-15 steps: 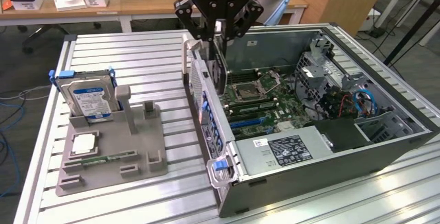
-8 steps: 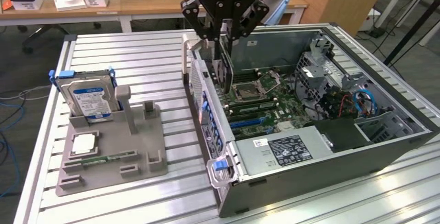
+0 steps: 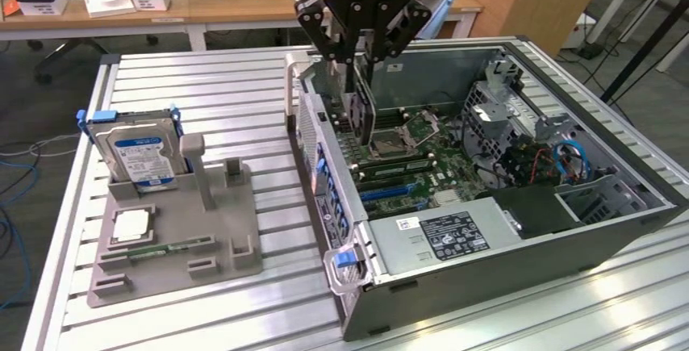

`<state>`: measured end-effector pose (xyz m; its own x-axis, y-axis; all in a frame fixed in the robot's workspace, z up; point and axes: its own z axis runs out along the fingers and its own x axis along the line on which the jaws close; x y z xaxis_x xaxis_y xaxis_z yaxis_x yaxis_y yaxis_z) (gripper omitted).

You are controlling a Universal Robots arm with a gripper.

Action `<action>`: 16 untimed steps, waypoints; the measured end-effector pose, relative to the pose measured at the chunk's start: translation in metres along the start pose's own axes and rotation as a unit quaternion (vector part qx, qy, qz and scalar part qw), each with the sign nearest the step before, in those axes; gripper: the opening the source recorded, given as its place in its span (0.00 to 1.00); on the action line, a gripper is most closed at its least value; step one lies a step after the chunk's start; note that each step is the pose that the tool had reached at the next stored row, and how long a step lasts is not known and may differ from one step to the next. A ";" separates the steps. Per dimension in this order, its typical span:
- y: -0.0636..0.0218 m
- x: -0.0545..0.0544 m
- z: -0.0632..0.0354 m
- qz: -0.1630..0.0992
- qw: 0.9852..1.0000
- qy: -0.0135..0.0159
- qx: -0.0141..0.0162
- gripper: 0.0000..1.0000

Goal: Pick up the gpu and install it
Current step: 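Pick up the gpu and move the gpu toward the slot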

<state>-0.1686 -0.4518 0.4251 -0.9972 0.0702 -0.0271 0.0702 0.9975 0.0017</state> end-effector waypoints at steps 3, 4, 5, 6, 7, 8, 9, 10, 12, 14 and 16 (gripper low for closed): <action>0.0003 -0.004 0.0001 0.000 1.000 0.000 0.000 0.26; 0.0004 -0.006 0.0001 0.000 1.000 0.000 0.000 0.26; 0.0005 -0.007 0.0002 0.000 1.000 0.000 0.000 0.26; 0.0007 -0.009 0.0002 0.000 1.000 0.000 0.000 0.26; 0.0008 -0.011 0.0003 0.000 1.000 0.000 0.000 0.26; 0.0009 -0.012 0.0003 0.000 1.000 0.000 0.000 0.26; 0.0010 -0.014 0.0004 0.000 1.000 0.000 0.000 0.26; 0.0011 -0.015 0.0004 0.000 1.000 0.000 0.000 0.26; 0.0013 -0.018 0.0005 0.000 1.000 0.000 0.000 0.26; 0.0015 -0.021 0.0005 0.000 1.000 0.000 0.000 0.26; 0.0017 -0.024 0.0006 0.000 1.000 0.000 0.000 0.26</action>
<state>-0.1444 -0.4518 0.4252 -0.9972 0.0702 -0.0270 0.0702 0.9975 0.0016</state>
